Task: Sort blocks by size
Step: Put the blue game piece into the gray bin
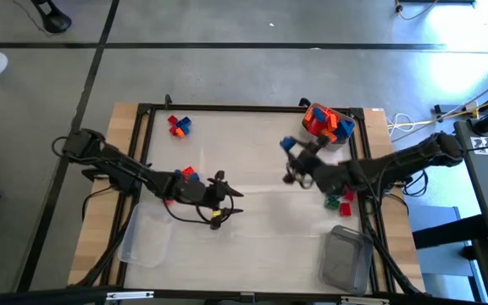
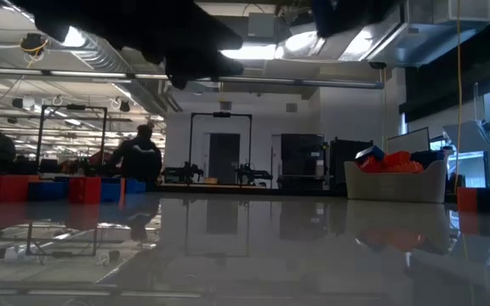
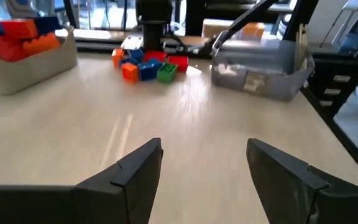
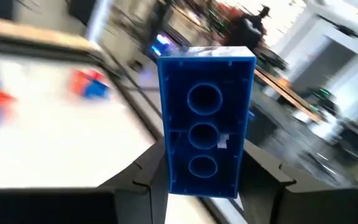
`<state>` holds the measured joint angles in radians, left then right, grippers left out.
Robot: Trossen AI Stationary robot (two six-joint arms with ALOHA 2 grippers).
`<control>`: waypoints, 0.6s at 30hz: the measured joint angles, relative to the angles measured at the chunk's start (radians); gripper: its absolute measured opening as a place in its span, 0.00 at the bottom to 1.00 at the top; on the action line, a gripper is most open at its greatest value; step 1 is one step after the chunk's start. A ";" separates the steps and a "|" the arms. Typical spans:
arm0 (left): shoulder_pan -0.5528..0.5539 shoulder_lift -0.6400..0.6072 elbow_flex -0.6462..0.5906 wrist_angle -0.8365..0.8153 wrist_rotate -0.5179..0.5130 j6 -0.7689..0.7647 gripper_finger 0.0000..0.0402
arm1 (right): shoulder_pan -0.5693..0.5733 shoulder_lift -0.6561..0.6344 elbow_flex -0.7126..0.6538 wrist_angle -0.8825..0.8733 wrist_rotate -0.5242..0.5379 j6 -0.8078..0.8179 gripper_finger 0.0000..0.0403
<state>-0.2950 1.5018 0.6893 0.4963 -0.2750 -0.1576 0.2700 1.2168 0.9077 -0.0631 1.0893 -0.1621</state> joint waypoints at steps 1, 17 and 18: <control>0.000 0.016 -0.002 0.035 0.000 0.003 0.56 | -0.034 -0.004 0.000 -0.020 0.000 0.000 0.36; -0.001 0.251 -0.010 0.244 0.000 0.005 0.56 | -0.606 -0.006 0.081 -0.362 -0.202 0.042 0.36; -0.001 0.251 -0.010 0.247 0.000 0.009 0.56 | -0.641 -0.006 0.099 -0.403 -0.225 0.063 0.36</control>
<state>-0.2957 1.7523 0.6788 0.7435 -0.2749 -0.1490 -0.3710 1.2106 1.0066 -0.4663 0.8644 -0.0988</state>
